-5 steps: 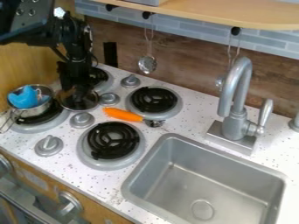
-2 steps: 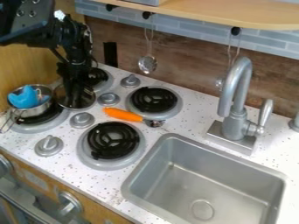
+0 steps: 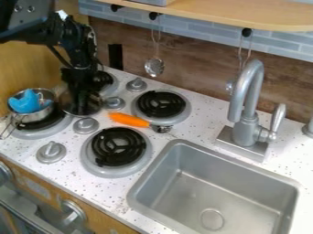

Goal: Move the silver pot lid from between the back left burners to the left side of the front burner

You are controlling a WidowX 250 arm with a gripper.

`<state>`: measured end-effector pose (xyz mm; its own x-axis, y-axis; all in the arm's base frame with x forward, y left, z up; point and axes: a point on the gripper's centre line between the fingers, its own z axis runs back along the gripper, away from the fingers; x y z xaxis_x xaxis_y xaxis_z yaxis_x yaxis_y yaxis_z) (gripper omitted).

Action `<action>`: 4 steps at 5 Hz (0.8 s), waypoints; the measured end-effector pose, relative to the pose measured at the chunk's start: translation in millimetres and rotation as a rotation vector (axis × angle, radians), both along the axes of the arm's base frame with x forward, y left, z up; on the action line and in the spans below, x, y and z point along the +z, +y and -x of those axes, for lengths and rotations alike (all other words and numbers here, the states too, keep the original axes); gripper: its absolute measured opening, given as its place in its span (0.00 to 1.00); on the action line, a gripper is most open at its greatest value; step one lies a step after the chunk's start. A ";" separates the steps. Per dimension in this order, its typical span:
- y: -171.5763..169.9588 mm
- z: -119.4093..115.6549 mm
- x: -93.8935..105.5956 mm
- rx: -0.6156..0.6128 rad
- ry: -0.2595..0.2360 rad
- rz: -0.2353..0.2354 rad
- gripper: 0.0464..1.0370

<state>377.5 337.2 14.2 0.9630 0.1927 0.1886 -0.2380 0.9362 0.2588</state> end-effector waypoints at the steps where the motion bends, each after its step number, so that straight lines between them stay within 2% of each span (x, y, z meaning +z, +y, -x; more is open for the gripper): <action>1: -12.0 -3.5 25.7 -0.029 -0.055 0.043 0.28; 2: -31.3 4.2 52.0 -0.079 -0.088 0.082 0.28; 3: -49.7 17.1 56.5 -0.138 -0.090 0.109 0.28; 4: -65.1 34.8 54.8 -0.190 -0.073 0.110 0.28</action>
<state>342.7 272.1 69.0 0.9684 0.0323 0.2474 -0.0691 0.9875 0.1414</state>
